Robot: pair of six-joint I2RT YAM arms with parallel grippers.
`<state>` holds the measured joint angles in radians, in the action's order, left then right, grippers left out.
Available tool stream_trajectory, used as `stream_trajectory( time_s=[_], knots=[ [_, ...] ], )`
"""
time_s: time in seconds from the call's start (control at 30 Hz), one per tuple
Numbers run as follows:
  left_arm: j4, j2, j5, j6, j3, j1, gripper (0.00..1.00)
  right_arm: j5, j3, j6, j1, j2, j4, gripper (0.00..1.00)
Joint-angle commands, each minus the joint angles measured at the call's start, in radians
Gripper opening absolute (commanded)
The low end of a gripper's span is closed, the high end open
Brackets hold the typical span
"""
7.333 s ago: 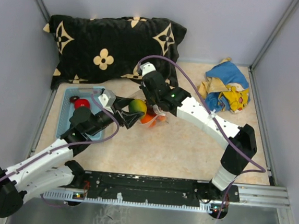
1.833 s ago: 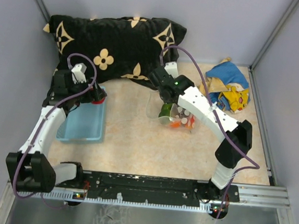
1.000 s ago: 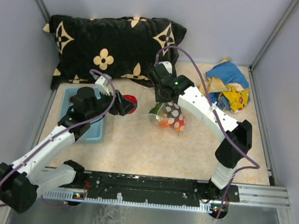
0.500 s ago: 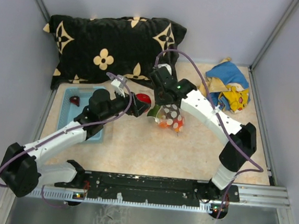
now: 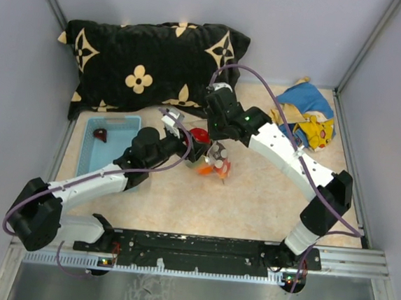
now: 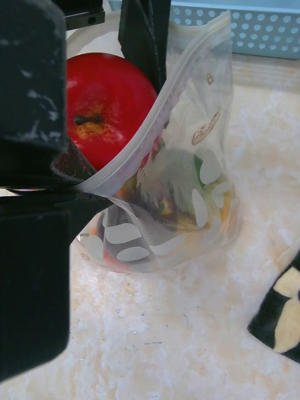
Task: Place the food in the zip-top bag and seal the zipper
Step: Place the fake fruit in the zipper food storage bag.
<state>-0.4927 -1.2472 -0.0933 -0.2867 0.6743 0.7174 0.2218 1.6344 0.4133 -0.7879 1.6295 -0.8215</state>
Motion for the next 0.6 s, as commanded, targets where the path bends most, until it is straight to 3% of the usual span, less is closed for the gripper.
stream_trajectory(
  time_s=[0.0,0.13,0.57],
  knots=[
    [-0.067,-0.026,0.111,0.069,0.006,0.02,0.6,-0.039,-0.011,-0.015,-0.003,-0.061,0.057,0.0],
    [-0.067,-0.047,0.195,0.113,0.018,0.036,0.61,-0.047,-0.022,-0.018,-0.003,-0.069,0.061,0.0],
    [-0.096,-0.114,0.345,0.126,0.055,0.069,0.81,-0.061,-0.041,-0.022,-0.004,-0.08,0.073,0.0]
  ],
)
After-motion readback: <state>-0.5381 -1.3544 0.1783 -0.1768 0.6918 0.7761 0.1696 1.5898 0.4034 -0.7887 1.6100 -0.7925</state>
